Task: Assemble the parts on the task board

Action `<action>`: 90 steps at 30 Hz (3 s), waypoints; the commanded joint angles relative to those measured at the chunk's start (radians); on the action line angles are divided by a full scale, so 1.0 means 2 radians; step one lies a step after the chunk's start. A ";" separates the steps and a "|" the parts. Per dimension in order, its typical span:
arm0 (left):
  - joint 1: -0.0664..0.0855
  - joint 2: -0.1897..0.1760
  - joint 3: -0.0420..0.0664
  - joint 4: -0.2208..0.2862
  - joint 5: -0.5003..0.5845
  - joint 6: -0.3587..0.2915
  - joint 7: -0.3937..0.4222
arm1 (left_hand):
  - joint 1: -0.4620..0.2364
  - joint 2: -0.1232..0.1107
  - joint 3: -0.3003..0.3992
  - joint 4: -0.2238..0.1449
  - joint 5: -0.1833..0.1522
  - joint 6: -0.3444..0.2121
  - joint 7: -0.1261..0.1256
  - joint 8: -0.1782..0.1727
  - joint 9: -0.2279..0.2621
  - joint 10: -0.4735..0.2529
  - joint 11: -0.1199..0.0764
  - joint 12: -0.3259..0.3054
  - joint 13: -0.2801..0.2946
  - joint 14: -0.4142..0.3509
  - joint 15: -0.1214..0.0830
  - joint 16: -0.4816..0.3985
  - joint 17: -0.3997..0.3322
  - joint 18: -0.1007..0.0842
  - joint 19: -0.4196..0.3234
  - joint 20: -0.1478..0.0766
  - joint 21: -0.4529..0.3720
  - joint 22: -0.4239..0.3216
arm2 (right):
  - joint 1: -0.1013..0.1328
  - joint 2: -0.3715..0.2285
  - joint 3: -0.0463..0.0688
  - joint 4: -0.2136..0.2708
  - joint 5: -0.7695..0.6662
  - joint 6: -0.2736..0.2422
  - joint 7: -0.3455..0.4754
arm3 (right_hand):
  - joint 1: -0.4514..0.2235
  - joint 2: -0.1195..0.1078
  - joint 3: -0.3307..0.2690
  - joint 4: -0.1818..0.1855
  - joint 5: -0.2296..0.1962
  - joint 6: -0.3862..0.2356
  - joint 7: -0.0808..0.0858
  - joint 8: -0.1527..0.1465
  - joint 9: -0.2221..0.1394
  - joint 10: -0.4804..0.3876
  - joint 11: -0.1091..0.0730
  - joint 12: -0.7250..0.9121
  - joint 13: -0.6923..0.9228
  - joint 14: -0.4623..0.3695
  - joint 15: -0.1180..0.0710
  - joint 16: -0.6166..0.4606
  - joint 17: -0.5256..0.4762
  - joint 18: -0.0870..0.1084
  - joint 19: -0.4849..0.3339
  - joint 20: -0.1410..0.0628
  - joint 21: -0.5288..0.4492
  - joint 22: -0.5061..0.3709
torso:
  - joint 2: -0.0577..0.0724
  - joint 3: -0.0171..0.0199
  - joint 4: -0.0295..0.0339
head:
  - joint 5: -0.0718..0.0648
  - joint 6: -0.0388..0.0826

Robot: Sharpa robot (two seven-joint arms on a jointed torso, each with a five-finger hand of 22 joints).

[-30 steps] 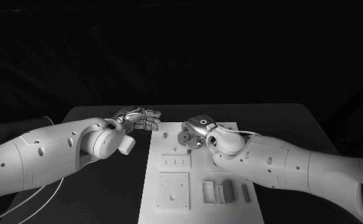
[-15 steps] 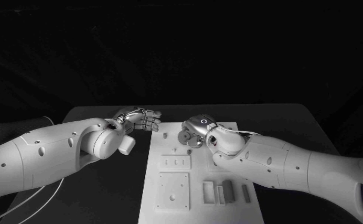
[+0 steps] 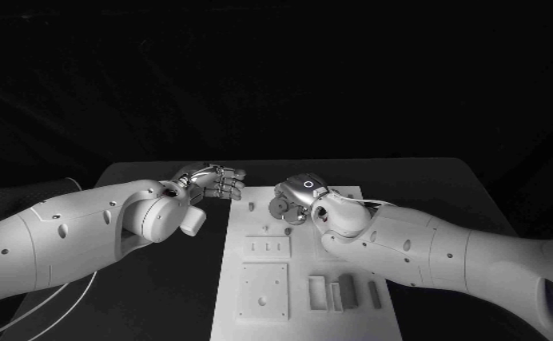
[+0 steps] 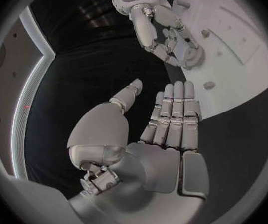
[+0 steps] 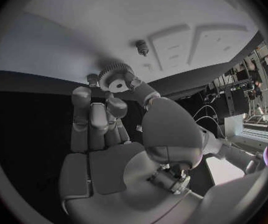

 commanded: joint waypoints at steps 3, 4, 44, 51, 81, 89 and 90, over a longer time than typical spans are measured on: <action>0.001 0.001 0.001 0.001 -0.002 0.005 0.002 | -0.004 0.000 0.000 0.001 -0.002 0.000 0.003 -0.003 0.001 0.002 0.002 -0.003 0.001 0.002 0.000 -0.003 0.001 0.009 0.002 -0.001 -0.003 0.001 | 0.000 0.002 0.000 -0.001 -0.008 -0.003 -0.004 | 0.005 0.002 -0.003 -0.001 0.004 0.028 0.003 0.015 0.020 0.000 -0.003 -0.003 -0.001 -0.001 -0.003 -0.002 0.000 0.034 0.000 -0.003 0.002 0.009 | 0.000 0.0000 0.0001 | 0.000 0.000; 0.001 0.001 0.001 0.001 -0.002 0.005 0.002 | -0.004 0.000 0.000 0.001 -0.002 0.000 0.003 -0.003 0.001 0.002 0.002 -0.003 0.001 0.002 0.000 -0.003 0.001 0.009 0.002 -0.001 -0.003 0.001 | 0.000 0.002 0.000 -0.001 -0.008 -0.003 -0.004 | 0.005 0.002 -0.003 -0.001 0.004 0.028 0.003 0.015 0.020 0.000 -0.003 -0.003 -0.001 -0.001 -0.003 -0.002 -0.001 0.034 0.000 -0.003 0.002 0.009 | 0.000 0.0000 0.0001 | 0.000 0.000; 0.001 0.001 0.001 0.001 -0.002 0.006 0.001 | -0.004 -0.001 0.000 0.001 -0.002 0.000 0.003 -0.004 0.001 0.003 0.002 -0.004 0.001 0.003 0.000 -0.004 0.002 0.009 0.002 -0.001 -0.004 0.001 | 0.000 0.008 0.001 -0.013 -0.010 -0.009 -0.006 | 0.006 0.002 -0.004 0.000 0.009 0.027 0.003 0.014 0.021 0.001 -0.003 -0.004 -0.001 0.000 -0.004 -0.003 -0.001 0.034 0.000 -0.002 0.002 0.008 | 0.000 -0.0002 0.0005 | 0.000 0.001; 0.001 0.006 0.001 -0.004 -0.004 0.007 0.002 | -0.004 -0.001 0.000 0.001 -0.002 0.000 0.003 -0.004 0.001 0.003 0.002 -0.004 0.002 0.003 0.000 -0.005 0.002 0.009 0.002 0.000 -0.004 0.001 | 0.001 0.011 0.002 -0.016 -0.009 -0.006 -0.006 | 0.006 0.002 -0.004 0.000 0.009 0.027 0.003 0.013 0.021 0.001 -0.003 -0.005 -0.001 0.000 -0.004 -0.003 -0.001 0.034 0.000 -0.002 0.002 0.008 | 0.000 -0.0004 0.0006 | -0.001 0.001; 0.001 0.009 0.000 -0.006 -0.004 0.006 0.001 | -0.004 0.000 0.000 0.002 -0.002 0.000 0.003 -0.004 0.002 0.002 0.002 -0.005 0.002 0.003 0.001 -0.006 0.003 0.009 0.002 0.000 -0.004 0.001 | 0.002 0.013 0.002 -0.023 0.014 0.016 0.006 | 0.005 -0.006 -0.007 0.000 0.007 -0.014 0.015 -0.014 0.009 0.003 0.008 -0.010 -0.001 -0.006 0.005 -0.007 -0.010 0.034 -0.002 -0.001 -0.001 0.007 | 0.000 -0.0001 -0.0001 | -0.001 -0.001; 0.001 0.009 0.000 -0.007 -0.004 0.006 0.001 | -0.004 0.000 0.000 0.002 -0.002 0.000 0.003 -0.005 0.002 0.002 0.002 -0.005 0.002 0.003 0.001 -0.006 0.003 0.009 0.002 0.000 -0.004 0.001 | 0.002 0.012 0.002 -0.023 0.016 0.017 0.004 | 0.000 -0.014 -0.005 0.001 0.006 -0.043 0.018 -0.030 -0.001 0.003 0.011 -0.012 -0.002 -0.009 0.008 -0.008 -0.014 0.034 -0.001 0.000 -0.003 0.007 | 0.000 0.0004 0.0000 | -0.002 -0.001; 0.001 0.009 0.000 -0.007 -0.004 0.006 0.001 | -0.004 0.000 0.000 0.002 -0.002 0.000 0.003 -0.005 0.002 0.002 0.002 -0.005 0.002 0.003 0.001 -0.006 0.003 0.009 0.002 0.000 -0.004 0.001 | 0.002 0.012 0.002 -0.023 0.017 0.017 0.004 | 0.000 -0.014 -0.005 0.001 0.006 -0.044 0.018 -0.030 -0.002 0.003 0.011 -0.012 -0.002 -0.009 0.008 -0.009 -0.014 0.034 -0.001 0.000 -0.003 0.007 | 0.000 0.0005 -0.0001 | -0.002 -0.002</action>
